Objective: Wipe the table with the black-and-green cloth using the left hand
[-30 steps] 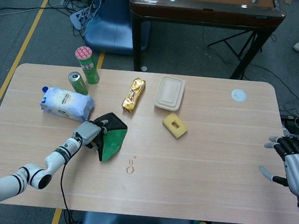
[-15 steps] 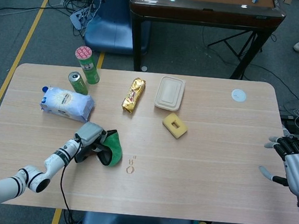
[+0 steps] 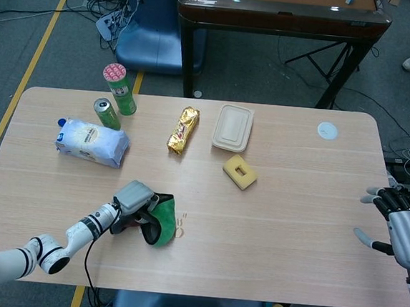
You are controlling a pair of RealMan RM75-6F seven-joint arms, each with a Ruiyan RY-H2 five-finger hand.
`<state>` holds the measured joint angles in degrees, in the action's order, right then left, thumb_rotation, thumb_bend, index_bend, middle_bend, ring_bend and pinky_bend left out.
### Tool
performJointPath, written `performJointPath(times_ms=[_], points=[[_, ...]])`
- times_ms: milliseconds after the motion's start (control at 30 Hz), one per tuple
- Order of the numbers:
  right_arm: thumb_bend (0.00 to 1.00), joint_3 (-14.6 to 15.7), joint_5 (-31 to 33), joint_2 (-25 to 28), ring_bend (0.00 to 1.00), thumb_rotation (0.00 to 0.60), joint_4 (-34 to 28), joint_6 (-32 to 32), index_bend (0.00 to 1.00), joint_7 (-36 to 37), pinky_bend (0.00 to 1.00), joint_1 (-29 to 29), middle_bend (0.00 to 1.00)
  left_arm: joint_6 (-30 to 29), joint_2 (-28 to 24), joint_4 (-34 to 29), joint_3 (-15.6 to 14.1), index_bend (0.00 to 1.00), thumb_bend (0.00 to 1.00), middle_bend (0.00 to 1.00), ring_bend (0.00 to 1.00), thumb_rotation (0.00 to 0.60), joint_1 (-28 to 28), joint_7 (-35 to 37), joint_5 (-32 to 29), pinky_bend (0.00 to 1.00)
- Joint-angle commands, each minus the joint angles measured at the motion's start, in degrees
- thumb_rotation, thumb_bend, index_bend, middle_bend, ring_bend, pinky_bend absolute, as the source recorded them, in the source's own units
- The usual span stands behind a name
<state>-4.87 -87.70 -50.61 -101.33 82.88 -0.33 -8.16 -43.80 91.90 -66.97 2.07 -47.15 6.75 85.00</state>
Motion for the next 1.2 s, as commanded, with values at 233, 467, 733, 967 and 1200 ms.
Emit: performJointPath(times_ms=[233, 467, 733, 967, 1200], points=[[0.24, -0.03, 0.18, 0.18, 0.21, 0.600, -0.27, 0.06, 0.36, -0.16, 0.24, 0.10, 0.28, -0.17, 1.70, -2.07, -1.40, 0.62, 0.20, 0.67, 0.66, 0.600, -2.09, 0.47, 3.47, 0.88], [0.24, 0.08, 0.14, 0.27, 0.21, 0.600, -0.40, 0.44, 0.36, -0.30, 0.24, 0.44, 0.28, -1.00, 3.18, -4.57, -3.35, 0.62, 0.20, 0.67, 0.66, 0.600, -3.70, 0.72, 7.28, 0.88], [0.24, 0.10, 0.13, 0.21, 0.21, 0.600, -0.36, 0.49, 0.36, -0.23, 0.24, 0.53, 0.28, -3.12, 4.53, -5.26, -5.88, 0.62, 0.20, 0.67, 0.66, 0.600, -4.37, 0.31, 11.26, 0.88], [0.24, 0.04, 0.12, 0.41, 0.21, 0.600, -0.54, 0.82, 0.36, -0.28, 0.24, 0.71, 0.28, -6.20, 4.93, -0.60, -5.70, 0.63, 0.20, 0.67, 0.66, 0.600, -4.12, -3.15, 12.47, 0.88], [0.24, -0.04, -0.11, 0.36, 0.21, 0.600, -0.68, 0.85, 0.36, -0.32, 0.24, 0.61, 0.28, -8.20, 4.30, 5.01, -5.41, 0.63, 0.20, 0.67, 0.66, 0.600, -3.31, -6.92, 12.08, 0.88]])
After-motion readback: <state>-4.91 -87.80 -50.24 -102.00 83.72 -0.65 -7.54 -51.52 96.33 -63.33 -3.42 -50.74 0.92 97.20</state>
